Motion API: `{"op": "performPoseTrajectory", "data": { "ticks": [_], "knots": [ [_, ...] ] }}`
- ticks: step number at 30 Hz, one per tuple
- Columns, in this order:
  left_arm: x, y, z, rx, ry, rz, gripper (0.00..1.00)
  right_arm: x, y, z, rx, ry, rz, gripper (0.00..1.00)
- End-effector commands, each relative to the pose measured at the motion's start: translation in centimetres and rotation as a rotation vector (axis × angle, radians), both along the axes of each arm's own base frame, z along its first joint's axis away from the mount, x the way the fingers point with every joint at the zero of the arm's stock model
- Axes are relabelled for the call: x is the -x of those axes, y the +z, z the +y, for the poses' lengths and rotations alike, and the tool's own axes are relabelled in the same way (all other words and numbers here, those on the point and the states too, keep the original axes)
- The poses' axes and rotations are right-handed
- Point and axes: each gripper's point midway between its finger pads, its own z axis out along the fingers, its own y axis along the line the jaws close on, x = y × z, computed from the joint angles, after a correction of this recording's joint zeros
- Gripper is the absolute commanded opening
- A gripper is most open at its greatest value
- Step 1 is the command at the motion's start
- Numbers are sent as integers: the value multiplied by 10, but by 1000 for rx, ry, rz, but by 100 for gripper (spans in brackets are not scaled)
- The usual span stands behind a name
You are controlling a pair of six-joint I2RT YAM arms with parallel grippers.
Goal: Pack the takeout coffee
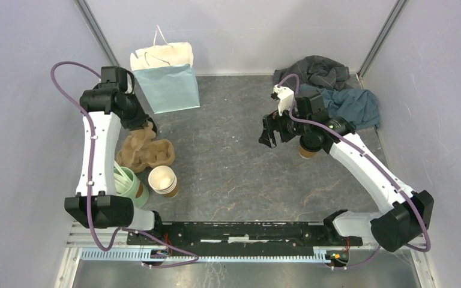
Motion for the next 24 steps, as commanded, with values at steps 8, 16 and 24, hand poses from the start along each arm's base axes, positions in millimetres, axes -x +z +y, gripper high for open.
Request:
{"op": "performPoseTrajectory", "data": {
  "ticks": [8,16,24],
  "knots": [
    [-15,143,-127,784,-184,-423,2,22,32,1,-91,-9,-18,93],
    [10,178,-151,1281,48,-419,2,70,80,57,-293,323,-319,95],
    [28,178,-149,1644,322,-288,2,94,104,43,-289,441,-1210,92]
  ]
}}
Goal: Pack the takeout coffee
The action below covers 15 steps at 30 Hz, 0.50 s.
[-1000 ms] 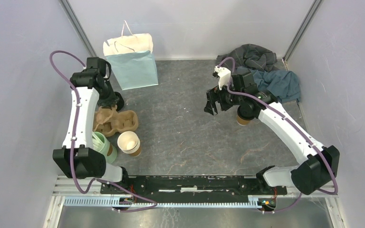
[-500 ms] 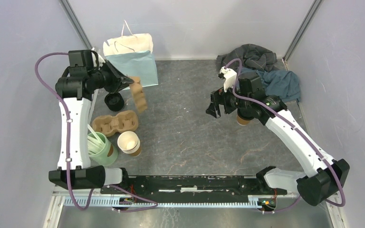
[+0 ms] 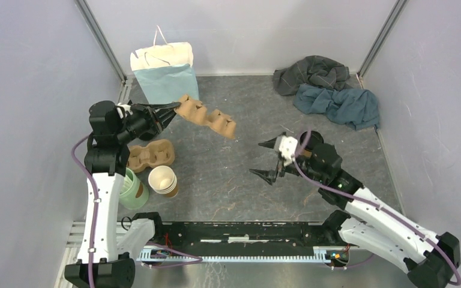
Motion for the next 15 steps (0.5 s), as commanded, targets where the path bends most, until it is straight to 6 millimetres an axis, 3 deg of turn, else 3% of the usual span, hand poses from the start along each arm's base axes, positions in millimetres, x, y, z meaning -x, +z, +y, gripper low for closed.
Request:
{"op": "performPoseTrajectory", "data": {
  "ticks": [1,4,9,15],
  "knots": [
    [10,43,-2,273,-1,45,2,-4,71,-10,-153,-16,-686,91],
    [13,47,-3,301,-10,71,2,-17,75,-11,-113,-61,-765,85],
    [13,56,-6,337,-38,83,2,-21,104,-7,-266,-104,-809,77],
    [10,66,-7,349,-61,74,2,-33,119,13,-354,-76,-793,62]
  ]
}}
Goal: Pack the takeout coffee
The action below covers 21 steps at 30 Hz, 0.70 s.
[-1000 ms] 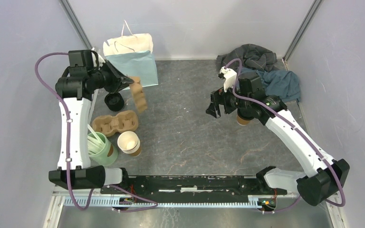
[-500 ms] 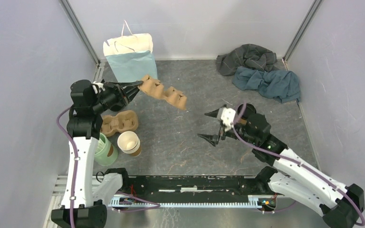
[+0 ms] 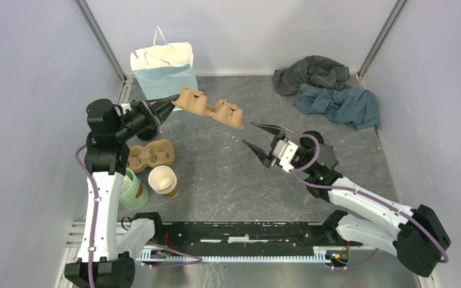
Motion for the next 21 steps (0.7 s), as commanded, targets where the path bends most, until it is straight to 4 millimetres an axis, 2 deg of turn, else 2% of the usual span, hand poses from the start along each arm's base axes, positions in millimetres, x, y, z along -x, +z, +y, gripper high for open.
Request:
{"op": "performPoseTrajectory", "data": {
  "ticks": [1,8,21],
  "knots": [
    [6,37,-3,92,-43,-33,2,2,55,-1,-194,17,-114,61],
    [6,44,-4,106,-58,-53,2,-6,53,-1,-239,0,-99,54],
    [7,45,-4,109,-53,-57,2,-25,47,15,-248,3,-59,45]
  ]
}}
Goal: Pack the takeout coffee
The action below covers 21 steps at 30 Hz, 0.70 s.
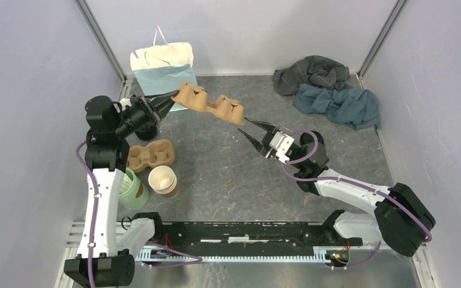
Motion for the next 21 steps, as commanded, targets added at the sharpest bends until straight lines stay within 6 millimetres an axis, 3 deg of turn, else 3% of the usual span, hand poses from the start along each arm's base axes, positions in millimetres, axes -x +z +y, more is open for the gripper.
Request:
{"op": "performPoseTrajectory", "data": {
  "ticks": [1,21],
  "knots": [
    [13,31,-1,92,-27,-9,2,2,42,-2,-111,5,-75,45],
    [12,34,-1,92,-24,-15,2,-8,39,11,-93,24,-69,25]
  ]
}}
